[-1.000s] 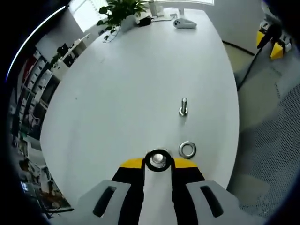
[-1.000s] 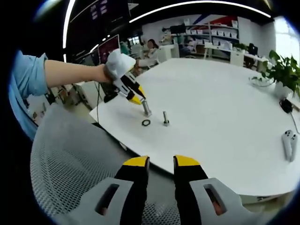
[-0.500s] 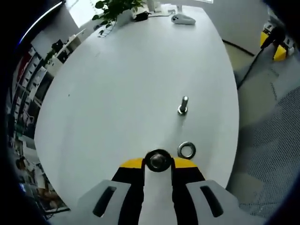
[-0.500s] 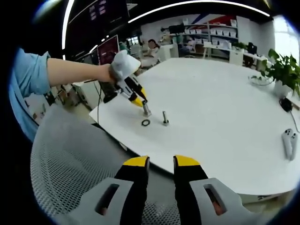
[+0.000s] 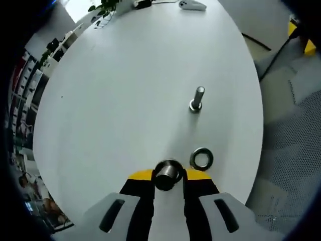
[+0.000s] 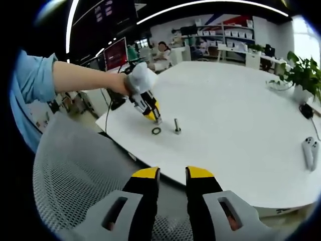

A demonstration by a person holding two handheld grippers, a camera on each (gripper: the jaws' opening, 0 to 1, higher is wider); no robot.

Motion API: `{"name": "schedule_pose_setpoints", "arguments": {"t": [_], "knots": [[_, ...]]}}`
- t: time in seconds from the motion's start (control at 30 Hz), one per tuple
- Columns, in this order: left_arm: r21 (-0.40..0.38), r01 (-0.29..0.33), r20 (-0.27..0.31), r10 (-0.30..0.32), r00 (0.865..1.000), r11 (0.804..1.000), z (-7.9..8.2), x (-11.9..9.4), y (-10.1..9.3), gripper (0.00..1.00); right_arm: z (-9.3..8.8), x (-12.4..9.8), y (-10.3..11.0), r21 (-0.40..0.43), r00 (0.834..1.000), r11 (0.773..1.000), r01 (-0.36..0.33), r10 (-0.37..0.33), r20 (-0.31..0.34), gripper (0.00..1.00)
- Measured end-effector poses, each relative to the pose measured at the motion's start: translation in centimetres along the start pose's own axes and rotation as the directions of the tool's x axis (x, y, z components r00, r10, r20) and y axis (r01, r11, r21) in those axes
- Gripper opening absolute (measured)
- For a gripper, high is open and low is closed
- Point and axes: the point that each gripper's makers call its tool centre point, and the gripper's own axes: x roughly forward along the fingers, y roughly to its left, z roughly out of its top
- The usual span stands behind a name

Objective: Place the washer onto the threaded stud by aligning its center hole with the stud, sliding it down to the base, and recovering from edge contact or off-axis alignment until the washer reaches the visible bottom stop.

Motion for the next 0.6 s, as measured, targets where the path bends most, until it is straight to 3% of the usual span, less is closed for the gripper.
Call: {"name": "schedule_pose_setpoints", "arguments": {"t": [0.4, 0.53, 0.57, 0.6], "knots": [[-0.041, 0.011, 0.0, -0.011, 1.0, 0.999, -0.29, 1.01, -0.05, 0.2, -0.13, 0.04, 0.17, -0.001, 1.0, 1.0, -0.011, 0.011, -0.009, 0.23], [-0.02, 0.01, 0.03, -0.009, 0.999, 1.0, -0.2, 0.99, -0.22, 0.21, -0.11, 0.03, 0.19, -0.001, 1.0, 1.0, -0.014, 0.014, -0.008, 0.23], [0.019, 0.008, 0.05, -0.009, 0.999, 1.0, 0.1, 0.99, -0.17, 0.25, -0.11, 0.03, 0.19, -0.001, 1.0, 1.0, -0.013, 0.013, -0.008, 0.23], [0.009, 0.001, 0.057, -0.002, 0.998, 1.0, 0.09, 0.83, -0.42, 0.28, -0.1, 0.02, 0.18, 0.0, 1.0, 1.0, -0.013, 0.013, -0.007, 0.23]]}}
